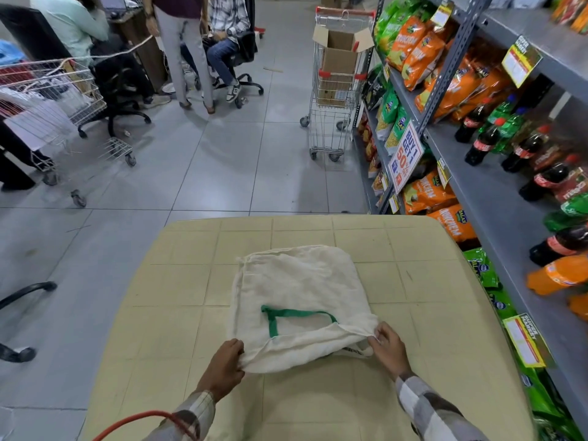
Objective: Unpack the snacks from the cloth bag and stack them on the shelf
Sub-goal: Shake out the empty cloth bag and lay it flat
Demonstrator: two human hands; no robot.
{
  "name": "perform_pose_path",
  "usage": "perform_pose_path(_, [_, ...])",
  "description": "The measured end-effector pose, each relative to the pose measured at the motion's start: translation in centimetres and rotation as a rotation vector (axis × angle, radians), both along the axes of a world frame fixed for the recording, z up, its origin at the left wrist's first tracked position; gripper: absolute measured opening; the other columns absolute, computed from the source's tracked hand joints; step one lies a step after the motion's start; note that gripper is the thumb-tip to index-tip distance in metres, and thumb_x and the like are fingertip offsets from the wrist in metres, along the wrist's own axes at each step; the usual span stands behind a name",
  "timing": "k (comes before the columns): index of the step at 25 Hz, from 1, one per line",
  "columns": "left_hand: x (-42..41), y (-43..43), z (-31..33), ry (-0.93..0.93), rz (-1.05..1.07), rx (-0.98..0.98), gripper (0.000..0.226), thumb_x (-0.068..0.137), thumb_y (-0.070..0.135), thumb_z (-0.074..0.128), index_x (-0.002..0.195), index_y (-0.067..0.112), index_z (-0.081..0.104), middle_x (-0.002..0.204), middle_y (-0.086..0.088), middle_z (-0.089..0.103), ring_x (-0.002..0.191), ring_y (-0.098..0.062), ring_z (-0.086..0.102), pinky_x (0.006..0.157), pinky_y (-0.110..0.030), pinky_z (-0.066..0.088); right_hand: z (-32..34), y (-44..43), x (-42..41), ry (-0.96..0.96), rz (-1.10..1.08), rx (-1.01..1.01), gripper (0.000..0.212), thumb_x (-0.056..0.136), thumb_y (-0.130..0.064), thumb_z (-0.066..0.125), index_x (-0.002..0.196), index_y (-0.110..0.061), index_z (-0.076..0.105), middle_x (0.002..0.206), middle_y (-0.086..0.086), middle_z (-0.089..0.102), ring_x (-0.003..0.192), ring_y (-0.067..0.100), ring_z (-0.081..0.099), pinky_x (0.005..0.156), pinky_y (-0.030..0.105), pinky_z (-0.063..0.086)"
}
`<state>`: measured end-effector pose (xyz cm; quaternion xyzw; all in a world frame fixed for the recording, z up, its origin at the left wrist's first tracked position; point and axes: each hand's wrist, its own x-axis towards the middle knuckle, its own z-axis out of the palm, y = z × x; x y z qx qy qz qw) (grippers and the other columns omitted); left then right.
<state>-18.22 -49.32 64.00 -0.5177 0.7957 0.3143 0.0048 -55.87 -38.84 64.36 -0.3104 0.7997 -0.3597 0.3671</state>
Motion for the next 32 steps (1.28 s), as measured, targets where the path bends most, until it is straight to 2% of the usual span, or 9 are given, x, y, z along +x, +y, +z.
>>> perform_pose_path(3, [-0.1, -0.4, 0.4, 0.100, 0.066, 0.125, 0.035, 0.065, 0.023, 0.080, 0.075, 0.017, 0.047, 0.072, 0.008, 0.044, 0.072, -0.017, 0.045, 0.060, -0.024, 0.029, 0.8, -0.6, -0.6, -0.162, 0.065, 0.012, 0.024, 0.083, 0.005, 0.070, 0.079, -0.007, 0.049, 0.074, 0.005, 0.051, 0.073, 0.018, 0.046, 0.067, 0.030, 0.035])
perform_pose_path(6, [0.7, -1.1, 0.9, 0.137, 0.100, 0.258, 0.039, 0.067, 0.040, 0.084, 0.079, 0.018, 0.054, 0.078, 0.005, 0.054, 0.068, -0.010, 0.046, 0.059, -0.020, 0.034, 1.0, -0.8, -1.0, -0.295, 0.052, 0.040, 0.032, 0.088, -0.001, 0.070, 0.115, -0.006, 0.053, 0.101, 0.014, 0.064, 0.088, 0.025, 0.061, 0.077, 0.033, 0.049])
perform_pose_path(9, [2.1, -1.9, 1.4, 0.092, 0.059, 0.266, 0.030, 0.071, 0.026, 0.078, 0.074, 0.025, 0.049, 0.075, 0.009, 0.052, 0.070, -0.011, 0.046, 0.059, -0.014, 0.036, 0.8, -0.1, -1.5, -0.289, 0.136, 0.105, 0.047, 0.083, -0.002, 0.076, 0.125, -0.010, 0.055, 0.113, 0.014, 0.066, 0.104, 0.031, 0.066, 0.087, 0.034, 0.054])
perform_pose_path(11, [2.7, -2.3, 1.8, 0.066, 0.088, 0.194, 0.032, 0.071, 0.014, 0.072, 0.064, 0.029, 0.045, 0.067, 0.013, 0.050, 0.069, -0.014, 0.047, 0.060, -0.018, 0.038, 0.6, 0.6, -2.3, -0.157, 0.189, 0.183, 0.044, 0.075, -0.007, 0.084, 0.114, -0.009, 0.063, 0.103, 0.011, 0.070, 0.097, 0.027, 0.067, 0.083, 0.031, 0.054])
perform_pose_path(14, [2.4, -4.0, 3.6, 0.069, 0.240, 0.025, 0.036, 0.072, 0.004, 0.069, 0.059, 0.025, 0.043, 0.062, 0.004, 0.052, 0.067, -0.022, 0.049, 0.063, -0.034, 0.038, 2.0, -0.2, -3.6, 0.114, 0.238, 0.284, 0.036, 0.064, -0.018, 0.091, 0.083, -0.001, 0.066, 0.077, 0.005, 0.061, 0.073, 0.018, 0.053, 0.062, 0.027, 0.041])
perform_pose_path(18, [-0.6, -9.2, 8.9, 0.231, 0.364, -0.217, 0.030, 0.058, -0.007, 0.053, 0.060, 0.017, 0.034, 0.058, -0.003, 0.042, 0.059, -0.023, 0.038, 0.054, -0.035, 0.030, 7.0, -5.2, -4.1, 0.261, 0.100, 0.022, 0.045, 0.065, -0.006, 0.086, 0.066, -0.011, 0.042, 0.064, 0.001, 0.041, 0.066, 0.015, 0.033, 0.051, 0.027, 0.025])
perform_pose_path(22, [-3.7, -15.1, 15.5, 0.450, 0.466, -0.482, 0.014, 0.054, 0.004, 0.041, 0.062, 0.012, 0.035, 0.060, -0.009, 0.038, 0.060, -0.021, 0.034, 0.055, -0.035, 0.028, 13.3, -11.7, -4.4, 0.147, -0.011, -0.254, 0.032, 0.071, 0.009, 0.075, 0.077, -0.006, 0.048, 0.076, 0.008, 0.048, 0.071, 0.016, 0.039, 0.057, 0.029, 0.032])
perform_pose_path(27, [-5.0, -21.3, 23.7, 0.587, 0.595, -0.692, 0.016, 0.057, -0.002, 0.045, 0.063, 0.012, 0.038, 0.070, -0.015, 0.046, 0.067, -0.024, 0.041, 0.060, -0.034, 0.028, 21.4, -17.4, -6.8, -0.142, 0.193, -0.398, 0.035, 0.080, 0.015, 0.068, 0.094, -0.013, 0.053, 0.094, 0.012, 0.051, 0.084, 0.026, 0.051, 0.077, 0.046, 0.049])
perform_pose_path(32, [-2.9, -18.5, 21.5, 0.591, 0.606, -0.726, 0.025, 0.058, -0.007, 0.046, 0.064, 0.015, 0.036, 0.069, -0.009, 0.044, 0.065, -0.023, 0.037, 0.058, -0.030, 0.024, 20.4, -16.0, -6.9, 0.368, 0.101, -0.411, 0.037, 0.075, -0.001, 0.079, 0.104, -0.018, 0.063, 0.069, -0.004, 0.044, 0.061, 0.009, 0.045, 0.058, 0.023, 0.039])
